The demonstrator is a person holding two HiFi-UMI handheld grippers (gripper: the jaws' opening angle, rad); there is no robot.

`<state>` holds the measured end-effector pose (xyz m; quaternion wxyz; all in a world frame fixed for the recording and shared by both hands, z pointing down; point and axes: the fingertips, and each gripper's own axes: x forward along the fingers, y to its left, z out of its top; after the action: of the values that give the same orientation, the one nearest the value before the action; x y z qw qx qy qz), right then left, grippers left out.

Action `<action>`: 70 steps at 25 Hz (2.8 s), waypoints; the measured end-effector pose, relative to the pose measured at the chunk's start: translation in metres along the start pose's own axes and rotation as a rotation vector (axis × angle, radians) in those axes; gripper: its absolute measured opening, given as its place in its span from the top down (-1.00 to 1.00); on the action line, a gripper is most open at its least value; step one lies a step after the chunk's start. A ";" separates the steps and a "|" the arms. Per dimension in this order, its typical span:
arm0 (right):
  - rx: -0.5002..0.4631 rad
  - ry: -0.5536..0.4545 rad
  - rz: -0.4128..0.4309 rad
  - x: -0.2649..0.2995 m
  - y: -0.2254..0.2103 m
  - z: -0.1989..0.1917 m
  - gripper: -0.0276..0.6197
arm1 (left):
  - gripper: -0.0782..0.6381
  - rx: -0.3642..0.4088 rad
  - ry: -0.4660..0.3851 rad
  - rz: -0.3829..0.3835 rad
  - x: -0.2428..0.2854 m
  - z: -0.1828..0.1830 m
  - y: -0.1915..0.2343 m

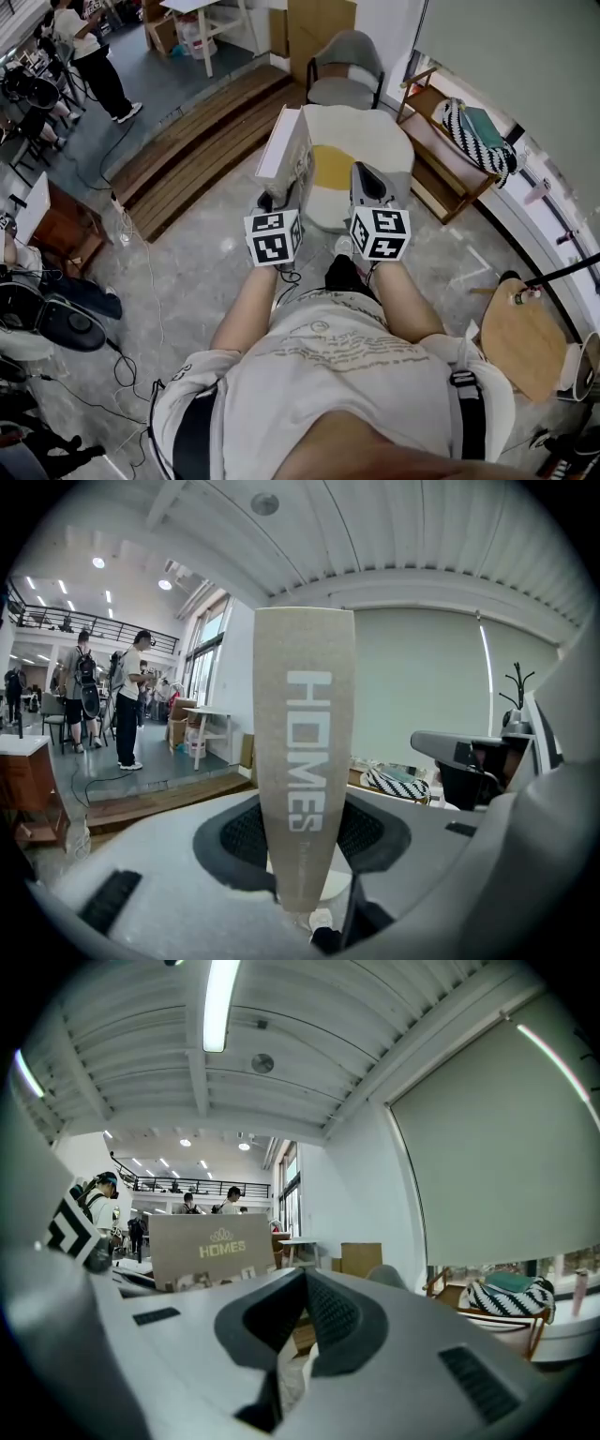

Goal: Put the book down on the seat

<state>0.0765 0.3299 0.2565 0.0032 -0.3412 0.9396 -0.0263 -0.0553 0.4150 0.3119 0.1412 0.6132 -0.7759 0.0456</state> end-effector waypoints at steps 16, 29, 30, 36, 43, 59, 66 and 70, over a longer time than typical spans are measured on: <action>0.007 0.020 0.021 0.092 -0.043 -0.010 0.83 | 0.26 -0.012 0.027 0.017 0.088 0.014 0.020; 0.017 0.060 -0.005 0.168 -0.101 -0.029 0.83 | 0.26 -0.013 0.042 -0.019 0.184 0.025 0.021; 0.015 0.060 -0.009 0.174 -0.105 -0.028 0.83 | 0.26 -0.012 0.044 -0.021 0.192 0.028 0.021; -0.011 0.074 -0.016 0.202 -0.122 -0.032 0.83 | 0.26 -0.006 0.081 -0.045 0.227 0.031 0.014; 0.046 0.138 -0.062 0.221 -0.154 -0.064 0.83 | 0.26 -0.020 0.141 -0.055 0.255 0.015 0.014; 0.088 0.169 -0.050 0.323 -0.234 -0.063 0.83 | 0.26 -0.026 0.215 -0.067 0.382 0.047 0.002; 0.088 0.170 -0.022 0.360 -0.266 -0.054 0.83 | 0.26 -0.030 0.223 -0.045 0.427 0.061 -0.005; 0.091 0.173 -0.011 0.375 -0.281 -0.054 0.83 | 0.26 -0.023 0.238 -0.049 0.449 0.065 -0.012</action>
<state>-0.0318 -0.1231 0.3299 -0.0627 -0.3423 0.9323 -0.0983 -0.1472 -0.0249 0.3724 0.2405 0.6207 -0.7387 0.1058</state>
